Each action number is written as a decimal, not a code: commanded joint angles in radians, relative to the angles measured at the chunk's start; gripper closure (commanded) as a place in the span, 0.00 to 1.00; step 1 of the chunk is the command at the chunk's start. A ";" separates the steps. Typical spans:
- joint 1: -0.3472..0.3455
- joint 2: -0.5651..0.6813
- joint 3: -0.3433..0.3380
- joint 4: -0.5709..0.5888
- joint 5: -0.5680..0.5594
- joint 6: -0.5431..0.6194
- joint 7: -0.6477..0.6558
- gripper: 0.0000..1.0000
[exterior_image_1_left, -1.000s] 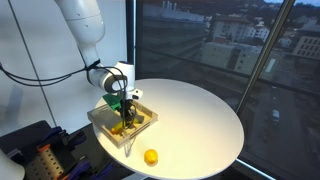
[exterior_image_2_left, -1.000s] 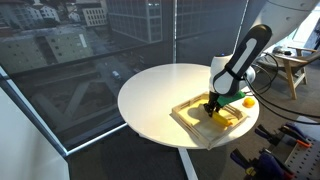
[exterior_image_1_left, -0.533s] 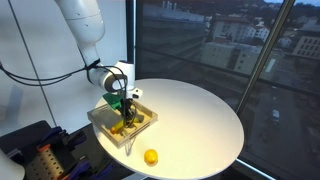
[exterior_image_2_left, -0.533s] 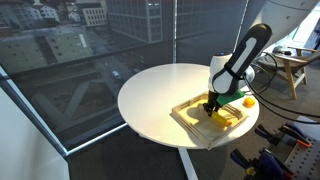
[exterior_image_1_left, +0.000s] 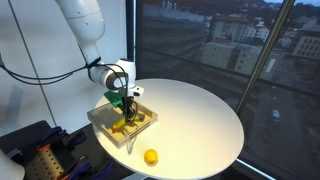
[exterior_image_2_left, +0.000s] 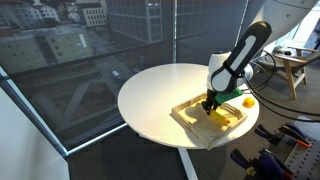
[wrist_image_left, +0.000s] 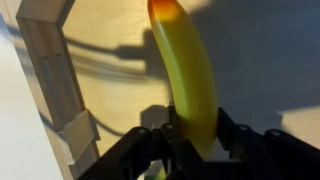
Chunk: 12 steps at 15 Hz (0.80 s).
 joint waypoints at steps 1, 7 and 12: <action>-0.008 -0.039 0.002 0.007 0.007 -0.045 -0.022 0.84; -0.008 -0.073 0.004 0.004 0.004 -0.060 -0.024 0.84; -0.017 -0.108 0.010 0.003 0.005 -0.097 -0.038 0.84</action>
